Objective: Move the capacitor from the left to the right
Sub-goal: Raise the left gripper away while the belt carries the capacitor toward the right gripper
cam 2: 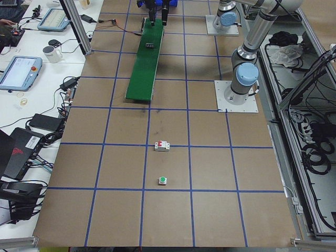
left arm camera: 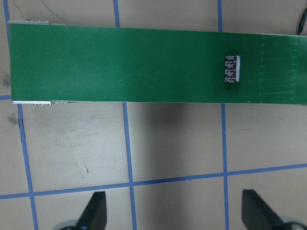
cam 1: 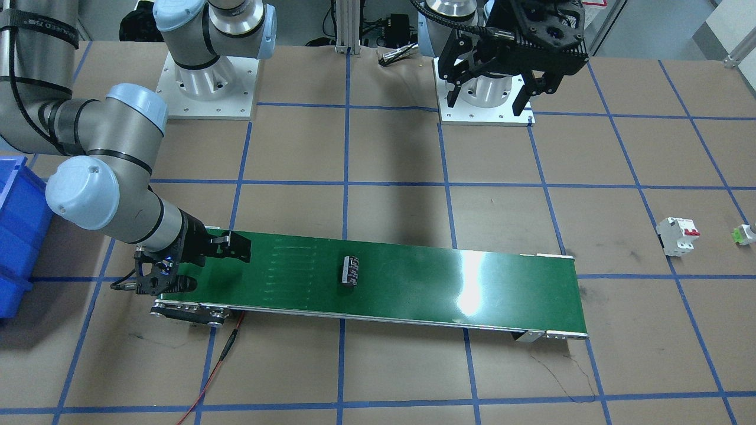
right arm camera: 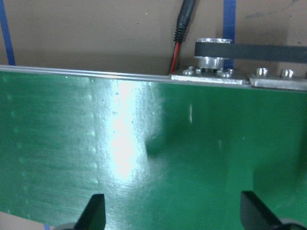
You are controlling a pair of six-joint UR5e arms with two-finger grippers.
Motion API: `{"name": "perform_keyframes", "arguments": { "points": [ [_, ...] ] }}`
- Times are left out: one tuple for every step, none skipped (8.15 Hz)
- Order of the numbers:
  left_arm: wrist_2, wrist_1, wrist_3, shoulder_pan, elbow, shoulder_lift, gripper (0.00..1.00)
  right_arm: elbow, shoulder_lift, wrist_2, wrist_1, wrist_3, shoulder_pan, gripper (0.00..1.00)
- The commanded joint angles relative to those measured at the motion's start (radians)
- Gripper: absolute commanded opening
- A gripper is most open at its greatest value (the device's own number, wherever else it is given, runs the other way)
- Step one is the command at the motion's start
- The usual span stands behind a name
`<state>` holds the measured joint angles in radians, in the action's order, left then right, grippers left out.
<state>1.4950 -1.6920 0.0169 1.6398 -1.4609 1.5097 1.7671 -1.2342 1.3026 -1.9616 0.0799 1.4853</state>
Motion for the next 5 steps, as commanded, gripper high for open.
{"name": "perform_keyframes", "arguments": {
  "points": [
    [-0.001,0.0,0.0,0.0,-0.003,0.0,1.0,0.0,-0.001,-0.002,-0.013,-0.002,0.006,0.98],
    [0.001,0.0,0.0,0.0,-0.003,0.0,1.0,0.0,0.001,-0.002,-0.016,-0.002,0.009,0.96],
    [0.001,0.0,0.0,0.0,-0.004,0.0,1.0,0.0,-0.002,-0.002,-0.02,-0.041,0.022,0.96],
    [0.001,-0.001,0.0,0.0,-0.004,0.0,1.0,0.0,-0.001,0.001,-0.055,-0.13,0.064,0.96],
    [-0.001,0.0,0.0,0.0,-0.004,0.001,1.0,0.0,-0.002,0.001,-0.071,-0.168,0.097,0.97]
  ]
}}
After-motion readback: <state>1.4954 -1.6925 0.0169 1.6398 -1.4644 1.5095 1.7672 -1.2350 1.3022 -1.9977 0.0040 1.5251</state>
